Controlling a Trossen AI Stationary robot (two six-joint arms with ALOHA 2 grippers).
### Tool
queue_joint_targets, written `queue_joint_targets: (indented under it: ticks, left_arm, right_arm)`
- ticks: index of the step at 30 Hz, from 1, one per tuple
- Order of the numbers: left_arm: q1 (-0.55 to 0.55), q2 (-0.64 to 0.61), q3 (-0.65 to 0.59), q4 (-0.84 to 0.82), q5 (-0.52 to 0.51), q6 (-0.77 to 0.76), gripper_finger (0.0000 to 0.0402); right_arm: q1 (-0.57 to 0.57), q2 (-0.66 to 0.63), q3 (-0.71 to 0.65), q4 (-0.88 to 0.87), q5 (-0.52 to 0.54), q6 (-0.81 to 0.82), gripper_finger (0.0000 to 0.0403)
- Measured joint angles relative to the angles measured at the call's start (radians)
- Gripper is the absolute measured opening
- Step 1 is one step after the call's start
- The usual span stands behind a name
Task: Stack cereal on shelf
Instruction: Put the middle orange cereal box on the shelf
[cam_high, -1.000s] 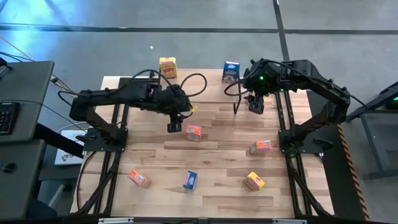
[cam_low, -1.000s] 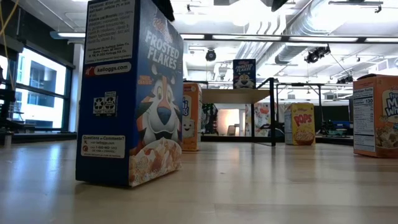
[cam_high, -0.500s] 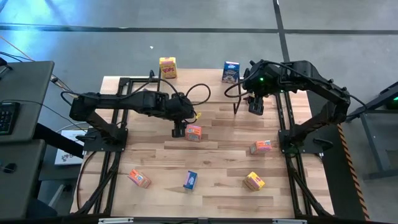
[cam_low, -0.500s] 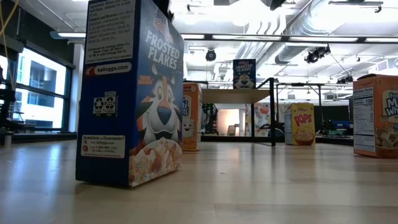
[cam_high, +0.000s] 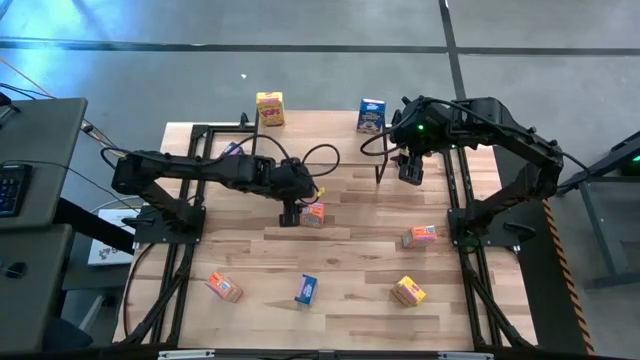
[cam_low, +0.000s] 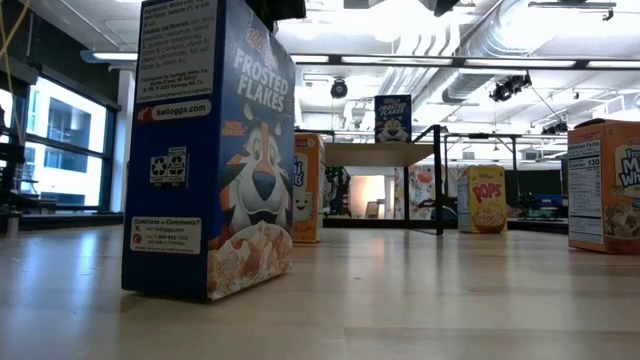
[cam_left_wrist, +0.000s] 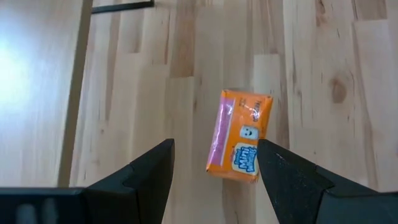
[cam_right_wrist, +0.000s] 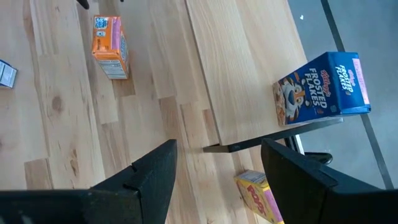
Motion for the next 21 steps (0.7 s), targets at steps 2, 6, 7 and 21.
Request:
queue_joint_targets:
  ticks: [2,6,7,21]
  left_arm:
    - [0.0,0.0,-0.021,0.029,0.009,0.0,0.022]
    - [0.004,0.0,-0.052,0.069,0.033,0.001,0.022]
    - [0.004,0.0,-0.058,0.075,0.034,0.001,0.022]
    - [0.004,0.11,-0.067,0.112,0.041,0.007,0.022]
  right_arm:
    - [0.0,0.0,0.0,0.0,0.0,-0.001,0.0225]
    - [0.0,0.0,0.0,0.0,0.0,-0.002,0.0225]
    - [0.0,0.0,0.0,0.0,0.0,-0.002,0.0225]
    - [0.0,0.0,0.0,0.0,0.0,-0.002,0.0225]
